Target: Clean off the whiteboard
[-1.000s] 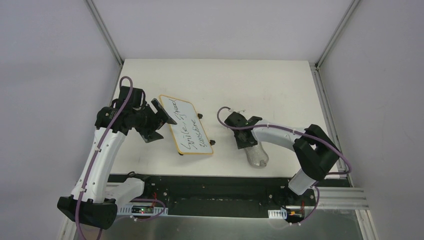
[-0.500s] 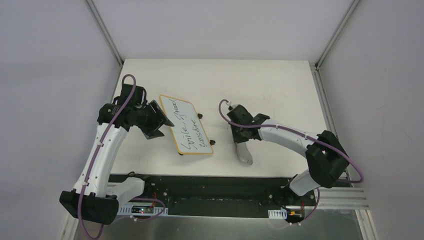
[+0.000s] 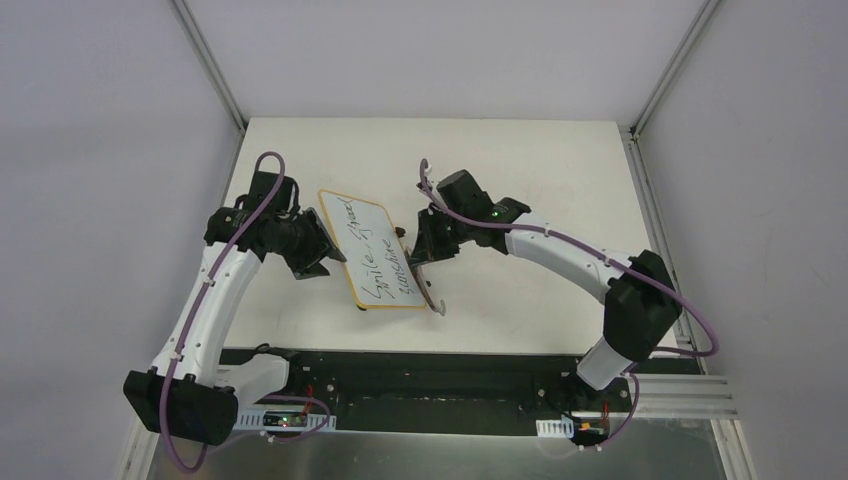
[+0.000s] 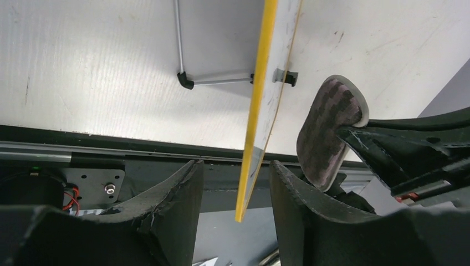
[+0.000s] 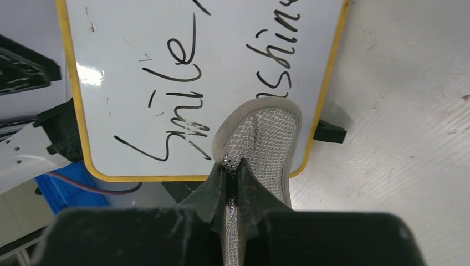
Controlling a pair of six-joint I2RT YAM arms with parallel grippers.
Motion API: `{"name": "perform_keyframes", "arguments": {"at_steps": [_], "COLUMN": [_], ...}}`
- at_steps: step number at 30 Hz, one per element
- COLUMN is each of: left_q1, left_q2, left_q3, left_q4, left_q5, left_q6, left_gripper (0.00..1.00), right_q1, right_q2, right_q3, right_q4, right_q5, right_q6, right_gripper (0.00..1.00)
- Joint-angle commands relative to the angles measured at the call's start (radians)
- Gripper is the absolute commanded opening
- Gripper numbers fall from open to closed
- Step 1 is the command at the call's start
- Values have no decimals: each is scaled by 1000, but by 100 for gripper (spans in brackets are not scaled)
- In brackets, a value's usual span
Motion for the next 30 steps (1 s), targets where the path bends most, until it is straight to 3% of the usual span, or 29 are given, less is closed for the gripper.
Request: {"name": "perform_keyframes", "arguments": {"at_steps": [1, 8, 12, 21, 25, 28, 30], "left_q1": [-10, -54, -68, -114, -124, -128, -130], "left_q2": [-9, -23, -18, -34, -41, -47, -56], "left_q3": [-62, -126, -145, -162, -159, -160, -162], "left_q4": [51, 94, 109, 123, 124, 122, 123], "left_q5": [24, 19, 18, -2, -4, -5, -6], "left_q6": [0, -31, -43, -72, -84, -104, -117], "left_gripper": [47, 45, 37, 27, 19, 2, 0], "right_q1": [11, 20, 38, 123, 157, 180, 187], "right_q2": [20, 26, 47, 134, 162, 179, 188], "right_q3": [33, 18, 36, 181, 246, 256, 235], "right_q4": [22, 61, 86, 92, 92, 110, 143], "right_q5": [-103, -156, -178, -175, -187, -211, -231], "right_q6": [56, 90, 116, 156, 178, 195, 214], "right_gripper": [0, 0, 0, 0, 0, 0, 0]}}
